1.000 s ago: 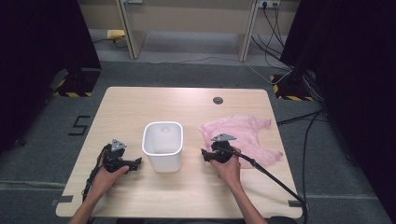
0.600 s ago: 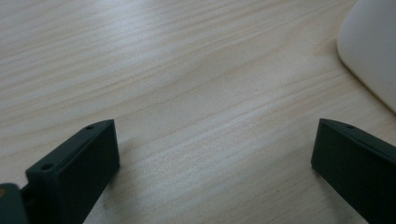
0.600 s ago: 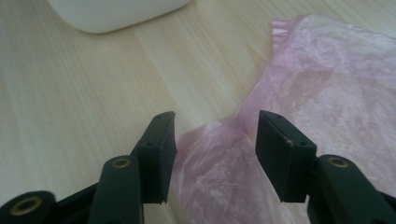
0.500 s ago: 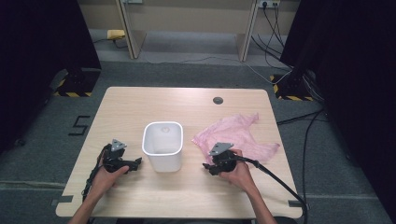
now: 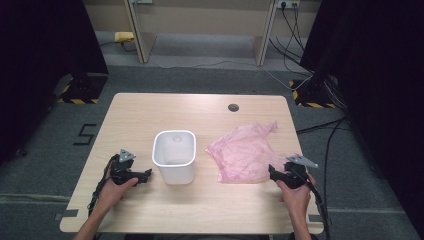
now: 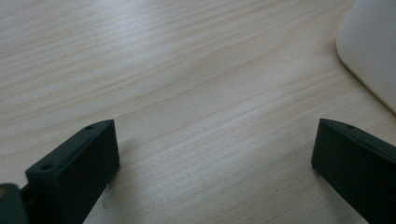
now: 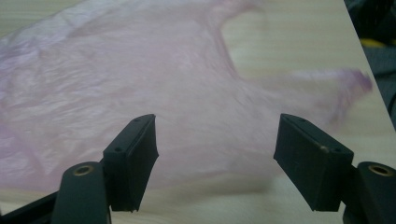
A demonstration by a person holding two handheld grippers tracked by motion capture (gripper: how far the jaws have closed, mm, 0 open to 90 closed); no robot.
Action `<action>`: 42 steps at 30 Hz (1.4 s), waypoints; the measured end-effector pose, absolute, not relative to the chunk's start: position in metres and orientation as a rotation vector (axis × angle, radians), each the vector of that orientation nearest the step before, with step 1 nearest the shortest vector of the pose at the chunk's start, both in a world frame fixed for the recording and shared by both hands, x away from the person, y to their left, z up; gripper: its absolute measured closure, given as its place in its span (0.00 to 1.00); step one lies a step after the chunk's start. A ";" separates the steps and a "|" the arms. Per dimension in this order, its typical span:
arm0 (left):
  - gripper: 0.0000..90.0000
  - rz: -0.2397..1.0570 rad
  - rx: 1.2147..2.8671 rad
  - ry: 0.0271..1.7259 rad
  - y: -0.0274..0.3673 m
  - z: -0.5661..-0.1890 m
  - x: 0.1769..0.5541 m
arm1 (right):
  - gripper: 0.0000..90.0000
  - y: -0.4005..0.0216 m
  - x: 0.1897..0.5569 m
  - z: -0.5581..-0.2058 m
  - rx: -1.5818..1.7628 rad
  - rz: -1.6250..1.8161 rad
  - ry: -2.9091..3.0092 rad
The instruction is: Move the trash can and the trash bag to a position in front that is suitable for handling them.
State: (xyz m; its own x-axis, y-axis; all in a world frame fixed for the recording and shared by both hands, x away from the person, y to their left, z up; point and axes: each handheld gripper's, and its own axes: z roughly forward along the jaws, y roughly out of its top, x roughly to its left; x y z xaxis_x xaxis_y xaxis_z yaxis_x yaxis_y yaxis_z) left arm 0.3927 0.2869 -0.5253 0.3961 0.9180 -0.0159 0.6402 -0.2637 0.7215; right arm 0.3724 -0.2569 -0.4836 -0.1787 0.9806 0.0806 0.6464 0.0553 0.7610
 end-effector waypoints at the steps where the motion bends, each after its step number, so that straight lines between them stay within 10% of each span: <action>1: 0.00 0.547 2.004 1.327 0.287 -0.525 0.393 | 0.33 -0.264 0.373 -0.489 1.668 0.960 1.859; 16: 0.00 0.546 2.005 1.327 0.286 -0.525 0.393 | 0.36 -0.266 0.446 -0.497 1.487 0.967 1.935; 26: 0.00 0.545 2.005 1.326 0.286 -0.525 0.393 | 0.37 -0.197 0.408 -0.473 1.303 1.144 2.120; 42: 0.00 0.545 2.006 1.324 0.286 -0.525 0.393 | 0.73 -0.134 0.378 -0.501 0.787 0.902 2.553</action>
